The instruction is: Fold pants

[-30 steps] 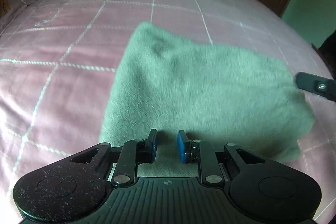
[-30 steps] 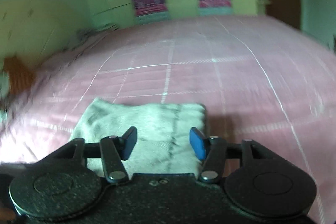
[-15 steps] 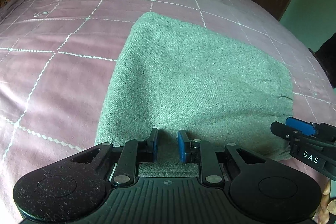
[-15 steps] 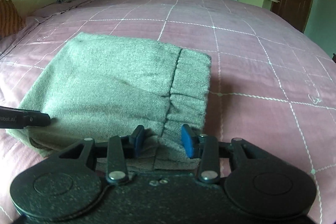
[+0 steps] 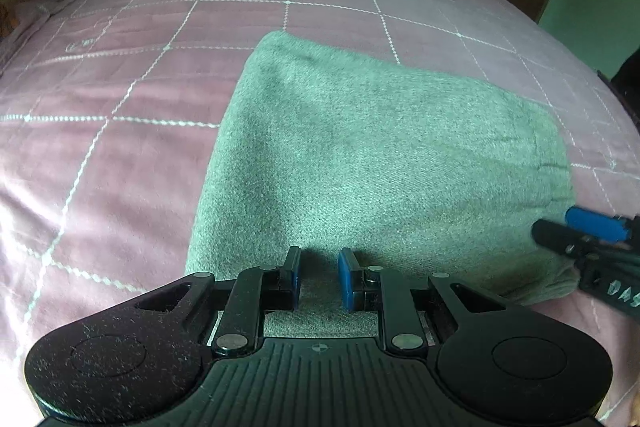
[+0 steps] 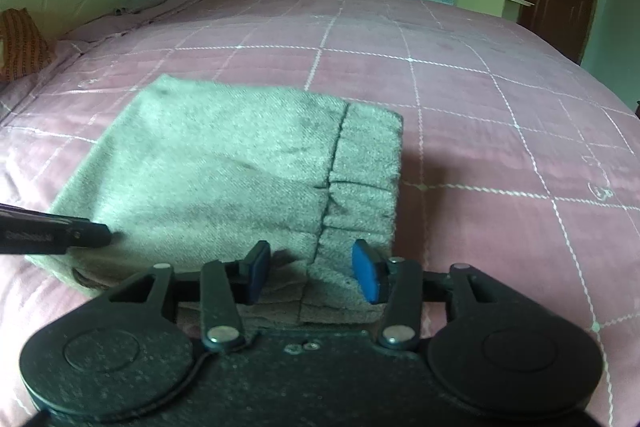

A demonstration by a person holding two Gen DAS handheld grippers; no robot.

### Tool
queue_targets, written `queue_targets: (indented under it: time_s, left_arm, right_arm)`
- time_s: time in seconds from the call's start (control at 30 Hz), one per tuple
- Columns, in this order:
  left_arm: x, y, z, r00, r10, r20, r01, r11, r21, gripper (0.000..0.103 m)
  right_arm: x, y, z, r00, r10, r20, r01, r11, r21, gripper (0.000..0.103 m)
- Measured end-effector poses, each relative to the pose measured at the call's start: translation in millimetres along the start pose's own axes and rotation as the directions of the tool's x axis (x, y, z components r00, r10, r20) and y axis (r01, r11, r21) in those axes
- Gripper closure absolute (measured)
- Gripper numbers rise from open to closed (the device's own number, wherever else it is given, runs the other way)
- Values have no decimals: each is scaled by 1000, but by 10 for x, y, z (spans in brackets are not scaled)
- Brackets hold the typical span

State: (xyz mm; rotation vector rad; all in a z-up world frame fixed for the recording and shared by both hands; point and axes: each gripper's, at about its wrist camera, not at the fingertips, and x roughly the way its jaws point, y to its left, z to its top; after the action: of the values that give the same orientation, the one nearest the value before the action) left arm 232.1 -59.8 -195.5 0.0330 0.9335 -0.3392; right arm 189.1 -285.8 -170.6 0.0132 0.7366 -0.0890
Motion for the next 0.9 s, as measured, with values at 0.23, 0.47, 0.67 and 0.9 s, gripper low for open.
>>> queue_targets:
  time_s: [0.23,0.47,0.67,0.9]
  left_arm:
    - [-46,-78,307,999,1,50,-4,999,49,83]
    - [441,-105,697,999,54,7,-55,996,71,83]
    - [761,-87,1026,999,40,-5,-40,999,17,83]
    - [957,-117,1146,998,51,-21,-52,998,-28,83]
  right_arm:
    - [-153,-37,240,995,7,95,-10,1000,26,57]
    - [211,123,645,996,-33,84,36,998,-42,59]
    - [608,84,778,995,-87,40,89,995,-48,60]
    - [867,-26,594,994,-104,-28,102,994,-40,57]
